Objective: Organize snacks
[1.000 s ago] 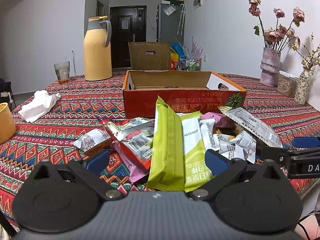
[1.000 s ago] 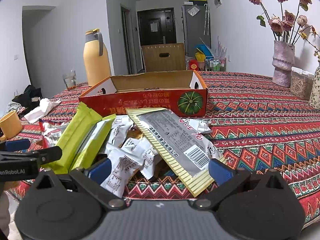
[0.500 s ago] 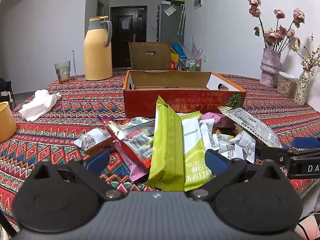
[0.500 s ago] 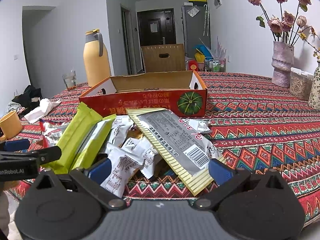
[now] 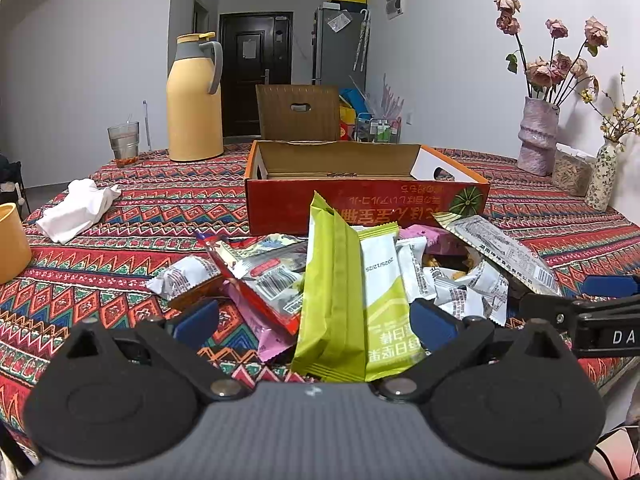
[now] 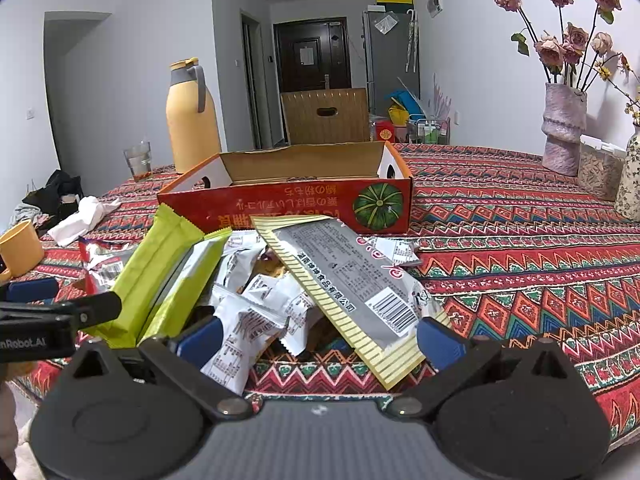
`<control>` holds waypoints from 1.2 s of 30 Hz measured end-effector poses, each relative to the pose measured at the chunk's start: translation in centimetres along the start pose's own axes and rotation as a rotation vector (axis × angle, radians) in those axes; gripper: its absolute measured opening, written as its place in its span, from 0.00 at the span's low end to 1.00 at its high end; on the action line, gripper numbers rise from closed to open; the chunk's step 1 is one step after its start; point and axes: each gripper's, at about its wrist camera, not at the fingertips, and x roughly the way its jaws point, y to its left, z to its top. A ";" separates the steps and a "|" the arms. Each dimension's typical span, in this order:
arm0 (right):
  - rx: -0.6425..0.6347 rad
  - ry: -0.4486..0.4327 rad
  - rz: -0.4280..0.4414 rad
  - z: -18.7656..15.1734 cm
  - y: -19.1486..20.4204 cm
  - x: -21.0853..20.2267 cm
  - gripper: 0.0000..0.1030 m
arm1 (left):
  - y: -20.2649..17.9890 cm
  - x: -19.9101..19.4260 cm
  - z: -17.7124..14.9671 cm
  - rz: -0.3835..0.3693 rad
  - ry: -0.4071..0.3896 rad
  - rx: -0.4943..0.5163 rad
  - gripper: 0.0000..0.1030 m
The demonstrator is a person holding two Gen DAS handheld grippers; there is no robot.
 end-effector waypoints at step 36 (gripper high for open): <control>-0.061 -0.023 -0.043 1.5 -1.5 1.2 1.00 | -0.2 0.3 0.8 0.006 -0.007 0.011 1.00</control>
